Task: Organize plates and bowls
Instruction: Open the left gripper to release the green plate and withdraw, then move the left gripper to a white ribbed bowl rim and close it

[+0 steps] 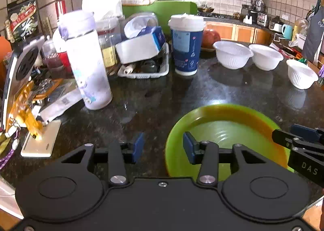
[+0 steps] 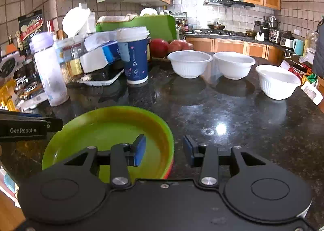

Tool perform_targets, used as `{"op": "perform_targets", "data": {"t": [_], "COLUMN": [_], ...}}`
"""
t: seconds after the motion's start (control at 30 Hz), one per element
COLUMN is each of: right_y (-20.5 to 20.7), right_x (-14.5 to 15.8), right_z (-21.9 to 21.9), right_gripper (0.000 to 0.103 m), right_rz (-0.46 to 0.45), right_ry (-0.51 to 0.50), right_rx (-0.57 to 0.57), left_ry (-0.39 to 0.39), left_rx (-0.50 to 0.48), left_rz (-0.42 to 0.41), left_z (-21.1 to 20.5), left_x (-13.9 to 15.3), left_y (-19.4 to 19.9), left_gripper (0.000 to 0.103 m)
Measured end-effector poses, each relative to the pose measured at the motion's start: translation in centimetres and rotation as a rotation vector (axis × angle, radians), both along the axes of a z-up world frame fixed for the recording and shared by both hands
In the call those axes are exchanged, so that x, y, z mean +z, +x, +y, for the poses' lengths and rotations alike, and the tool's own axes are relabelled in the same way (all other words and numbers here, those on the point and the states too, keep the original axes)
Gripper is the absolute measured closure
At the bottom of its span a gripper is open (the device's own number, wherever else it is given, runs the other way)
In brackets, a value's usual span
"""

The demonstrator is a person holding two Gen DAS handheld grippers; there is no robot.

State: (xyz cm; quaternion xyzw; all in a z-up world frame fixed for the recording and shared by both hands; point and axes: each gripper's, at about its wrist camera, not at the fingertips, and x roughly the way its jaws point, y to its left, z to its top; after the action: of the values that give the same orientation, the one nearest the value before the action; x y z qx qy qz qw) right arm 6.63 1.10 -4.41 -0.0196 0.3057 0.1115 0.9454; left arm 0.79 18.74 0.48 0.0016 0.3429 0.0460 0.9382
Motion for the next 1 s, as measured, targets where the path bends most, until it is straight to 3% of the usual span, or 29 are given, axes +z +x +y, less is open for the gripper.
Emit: {"op": "perform_targets", "data": {"t": [0.1, 0.33, 0.63, 1.0], "right_y": [0.0, 0.5, 2.9, 9.7], "right_x": [0.7, 2.1, 4.3, 6.1], "right_z": [-1.2, -6.2, -15.5, -27.4], "right_gripper": [0.052, 0.037, 0.036, 0.036], "right_rz": [-0.011, -0.058, -0.127, -0.098], "right_ry": [0.03, 0.069, 0.036, 0.059], "right_rx": [-0.008, -0.065, -0.123, -0.064], "left_ry": [-0.018, -0.009, -0.004, -0.034], "left_rx": [-0.011, -0.056, -0.13, -0.08], "left_rz": [-0.027, -0.069, -0.041, 0.069], "left_z": [-0.5, -3.6, -10.6, -19.1], "left_x": [0.6, 2.3, 3.9, 3.7], "left_y": [0.2, 1.6, 5.7, 12.0], "left_gripper": [0.038, 0.033, 0.033, 0.035]}}
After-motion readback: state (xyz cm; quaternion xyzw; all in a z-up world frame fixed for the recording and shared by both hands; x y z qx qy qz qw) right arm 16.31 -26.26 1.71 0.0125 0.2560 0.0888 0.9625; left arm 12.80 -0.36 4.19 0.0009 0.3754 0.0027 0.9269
